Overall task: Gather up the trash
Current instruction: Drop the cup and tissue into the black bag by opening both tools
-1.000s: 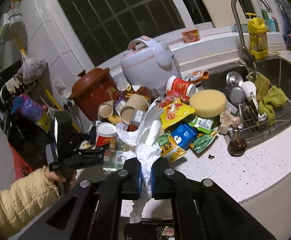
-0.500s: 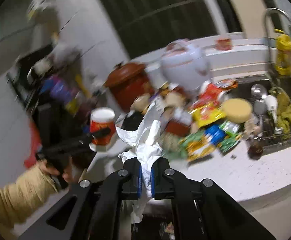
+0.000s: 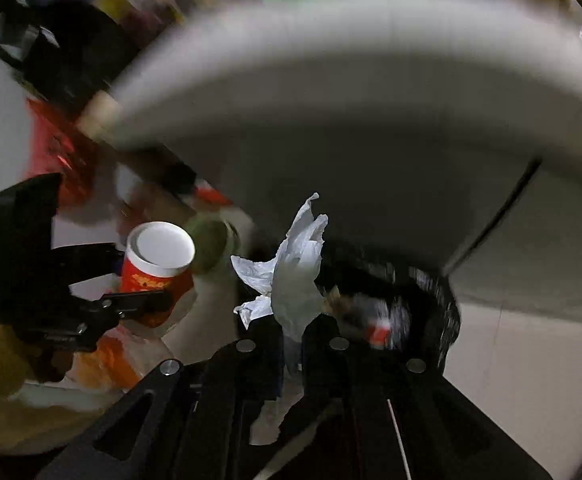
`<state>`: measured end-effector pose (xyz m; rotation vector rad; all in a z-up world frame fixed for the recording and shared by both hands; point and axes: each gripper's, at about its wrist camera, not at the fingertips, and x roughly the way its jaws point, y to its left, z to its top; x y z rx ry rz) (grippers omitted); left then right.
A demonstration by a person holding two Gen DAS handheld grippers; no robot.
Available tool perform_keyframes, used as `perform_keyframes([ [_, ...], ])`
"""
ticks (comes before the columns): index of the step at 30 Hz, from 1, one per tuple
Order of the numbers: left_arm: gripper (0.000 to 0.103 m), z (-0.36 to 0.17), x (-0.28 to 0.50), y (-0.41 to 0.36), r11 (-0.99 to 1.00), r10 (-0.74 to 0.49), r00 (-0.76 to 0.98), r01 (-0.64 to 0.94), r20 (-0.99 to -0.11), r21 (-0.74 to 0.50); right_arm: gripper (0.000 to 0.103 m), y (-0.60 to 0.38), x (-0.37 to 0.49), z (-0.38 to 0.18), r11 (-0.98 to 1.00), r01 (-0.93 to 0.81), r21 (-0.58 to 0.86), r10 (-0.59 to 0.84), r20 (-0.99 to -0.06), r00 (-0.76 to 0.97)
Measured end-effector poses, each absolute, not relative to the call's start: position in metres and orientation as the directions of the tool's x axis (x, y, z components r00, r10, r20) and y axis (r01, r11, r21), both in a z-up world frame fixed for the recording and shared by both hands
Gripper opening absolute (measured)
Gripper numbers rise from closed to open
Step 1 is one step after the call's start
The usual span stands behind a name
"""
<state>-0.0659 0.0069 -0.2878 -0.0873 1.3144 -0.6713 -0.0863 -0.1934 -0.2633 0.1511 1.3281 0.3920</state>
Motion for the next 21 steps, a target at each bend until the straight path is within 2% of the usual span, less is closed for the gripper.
perform_keyframes([
  [1,0.052,-0.309,-0.063,0.005,0.819,-0.491,0.074,0.378,-0.868,-0.432,0.006,-0.191,-0.083,-0.290,0.935,-0.184,0.302,0.332,-0.930,0.159],
  [3,0.059,-0.356,-0.055,0.002,0.858,-0.436,0.048,0.324,-0.898,-0.399,0.014,-0.192,-0.077,-0.339,0.950,-0.147,0.275,0.291,-0.951,0.104],
  [4,0.064,-0.378,-0.052,0.001,0.876,-0.408,0.037,0.298,-0.912,-0.379,0.037,-0.192,-0.074,-0.358,0.958,-0.130,0.254,0.267,-0.960,0.087],
  [5,0.067,-0.394,-0.048,0.000,0.893,-0.375,0.029,0.279,-0.927,-0.352,0.055,-0.194,-0.074,-0.369,0.966,-0.123,0.226,0.237,-0.968,0.086],
  [6,0.073,-0.411,-0.044,0.001,0.911,-0.343,0.022,0.253,-0.939,-0.327,0.060,-0.194,-0.072,-0.386,0.978,-0.122,0.167,0.179,-0.980,0.091],
  [8,0.079,-0.444,-0.039,0.007,0.935,-0.301,-0.006,0.192,-0.954,-0.297,0.060,-0.195,-0.067,-0.407,0.983,-0.120,0.136,0.145,-0.987,0.074],
  [11,0.080,-0.472,-0.044,0.018,0.951,-0.262,-0.066,0.152,-0.963,-0.269,0.060,-0.197,-0.061,-0.429,0.987,-0.118,0.111,0.117,-0.992,0.044],
  [14,0.080,-0.478,-0.048,0.024,0.949,-0.272,-0.086,0.139,-0.958,-0.282,0.061,-0.199,-0.063,-0.424,0.987,-0.120,0.111,0.118,-0.992,0.054],
  [18,0.080,-0.451,-0.048,0.032,0.944,-0.298,-0.046,0.134,-0.954,-0.301,0.061,-0.203,-0.066,-0.382,0.981,-0.101,0.167,0.177,-0.979,0.100],
  [21,0.080,-0.394,-0.052,0.028,0.925,-0.341,0.039,0.192,-0.939,-0.328,0.061,-0.198,-0.072,-0.310,0.960,-0.167,0.224,0.253,-0.950,0.182],
])
